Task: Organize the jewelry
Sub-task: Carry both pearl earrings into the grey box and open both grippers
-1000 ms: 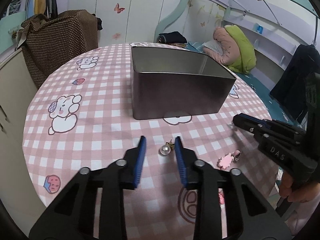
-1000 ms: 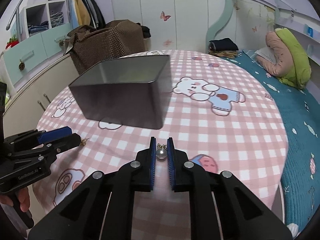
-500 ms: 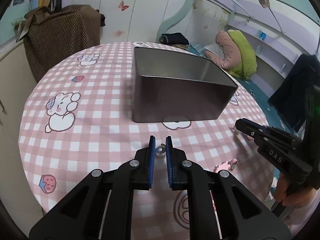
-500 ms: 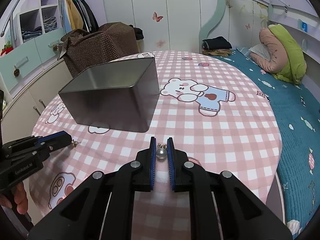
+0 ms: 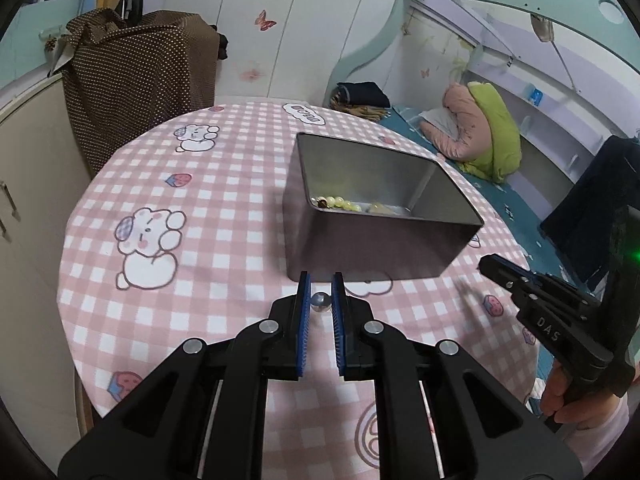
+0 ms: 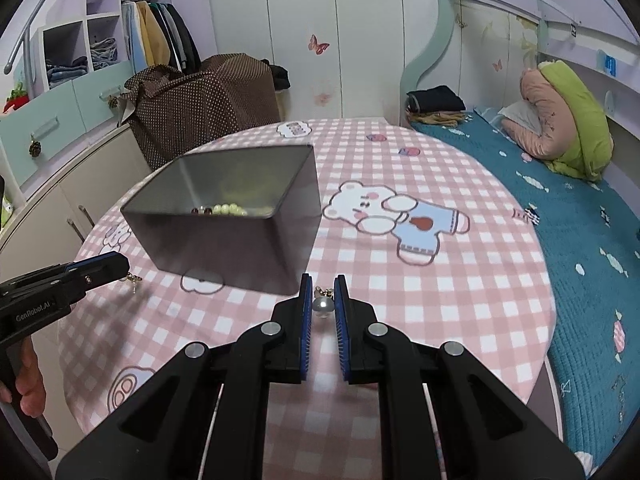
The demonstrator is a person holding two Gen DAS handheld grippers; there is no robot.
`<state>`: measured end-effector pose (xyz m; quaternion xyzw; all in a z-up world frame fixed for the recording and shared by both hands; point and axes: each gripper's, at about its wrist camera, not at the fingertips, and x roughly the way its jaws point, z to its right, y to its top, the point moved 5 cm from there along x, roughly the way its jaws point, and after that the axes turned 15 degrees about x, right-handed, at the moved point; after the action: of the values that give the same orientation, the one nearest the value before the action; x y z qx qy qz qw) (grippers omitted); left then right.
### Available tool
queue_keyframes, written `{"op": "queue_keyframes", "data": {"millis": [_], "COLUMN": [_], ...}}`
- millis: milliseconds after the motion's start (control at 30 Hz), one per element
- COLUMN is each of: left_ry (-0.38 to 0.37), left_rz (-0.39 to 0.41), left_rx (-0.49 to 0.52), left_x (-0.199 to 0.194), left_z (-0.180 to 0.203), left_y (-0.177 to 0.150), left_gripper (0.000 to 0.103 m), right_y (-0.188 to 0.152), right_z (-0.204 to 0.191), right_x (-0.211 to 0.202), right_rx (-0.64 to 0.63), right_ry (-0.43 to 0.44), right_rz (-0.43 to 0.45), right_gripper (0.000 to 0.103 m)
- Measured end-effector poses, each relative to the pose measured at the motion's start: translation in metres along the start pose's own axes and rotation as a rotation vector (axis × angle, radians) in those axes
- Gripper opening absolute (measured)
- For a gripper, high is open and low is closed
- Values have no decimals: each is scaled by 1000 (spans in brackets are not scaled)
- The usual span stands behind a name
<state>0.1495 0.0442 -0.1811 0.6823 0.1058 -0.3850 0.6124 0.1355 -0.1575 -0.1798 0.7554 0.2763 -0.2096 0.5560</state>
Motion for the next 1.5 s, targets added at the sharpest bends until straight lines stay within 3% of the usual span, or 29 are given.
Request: {"op": "queue_keyframes", "data": {"millis": [467, 800, 1400, 1433, 1467, 1500], "left_ry": [94, 54, -22, -18, -13, -8], "left_rz": [97, 181, 116, 114, 109, 106], "left_rx": [-10, 30, 14, 20, 22, 23], "left_x": [-23, -25, 20, 21, 22, 22], "left_z": [-18, -6, -3, -2, -3, -3], "left_y": [31, 70, 76, 76, 75, 75], "left_gripper": [11, 11, 11, 12, 23, 31], "right_y": [43, 55, 53, 54, 55, 56], "right_z": [-11, -44, -57, -56, -55, -53], "right_x": [-9, -5, 19, 19, 19, 19], "right_rx": [-16, -71, -100, -98, -94, -88], "right_ry": [30, 102, 143, 142, 138, 131], "right_rz": [99, 117, 50, 50, 50, 50], "right_gripper": [11, 11, 14, 14, 15, 22]}}
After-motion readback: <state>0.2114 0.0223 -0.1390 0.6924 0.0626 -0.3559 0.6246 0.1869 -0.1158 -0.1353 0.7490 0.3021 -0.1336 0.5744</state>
